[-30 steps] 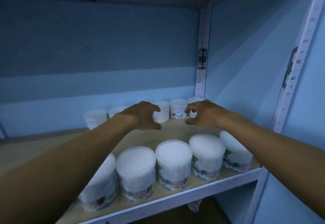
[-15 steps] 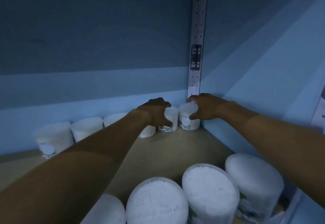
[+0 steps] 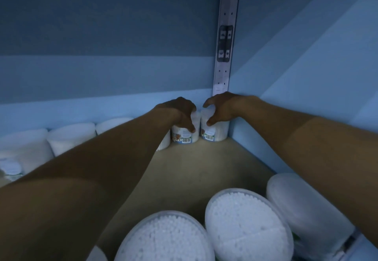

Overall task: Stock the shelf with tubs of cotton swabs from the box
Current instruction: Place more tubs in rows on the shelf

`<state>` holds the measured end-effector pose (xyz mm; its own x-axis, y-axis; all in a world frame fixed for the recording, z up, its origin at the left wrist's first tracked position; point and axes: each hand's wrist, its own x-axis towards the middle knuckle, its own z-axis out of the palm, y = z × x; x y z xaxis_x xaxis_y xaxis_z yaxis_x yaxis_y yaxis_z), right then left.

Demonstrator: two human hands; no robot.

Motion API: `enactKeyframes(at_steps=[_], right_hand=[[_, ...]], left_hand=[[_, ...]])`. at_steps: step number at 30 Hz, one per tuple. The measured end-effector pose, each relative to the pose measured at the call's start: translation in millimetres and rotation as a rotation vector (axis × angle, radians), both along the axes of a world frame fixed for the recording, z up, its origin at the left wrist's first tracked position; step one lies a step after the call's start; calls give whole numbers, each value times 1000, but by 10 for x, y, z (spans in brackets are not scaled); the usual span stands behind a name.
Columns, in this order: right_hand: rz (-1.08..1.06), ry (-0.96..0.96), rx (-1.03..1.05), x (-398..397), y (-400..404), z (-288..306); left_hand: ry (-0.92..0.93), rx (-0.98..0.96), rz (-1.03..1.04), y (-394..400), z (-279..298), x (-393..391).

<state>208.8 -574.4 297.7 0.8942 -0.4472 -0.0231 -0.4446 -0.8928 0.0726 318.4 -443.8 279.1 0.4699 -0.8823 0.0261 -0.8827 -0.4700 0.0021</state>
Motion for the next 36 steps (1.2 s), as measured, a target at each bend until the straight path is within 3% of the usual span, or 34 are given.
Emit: enactKeyframes(at_steps=[21,36], right_hand=[[32,-3,39,-415,238,70],[25,-10,130,-989,632,96]], left_hand=[[-64,64,-10,256,129,-433],[5,64,5,646,180,-965]])
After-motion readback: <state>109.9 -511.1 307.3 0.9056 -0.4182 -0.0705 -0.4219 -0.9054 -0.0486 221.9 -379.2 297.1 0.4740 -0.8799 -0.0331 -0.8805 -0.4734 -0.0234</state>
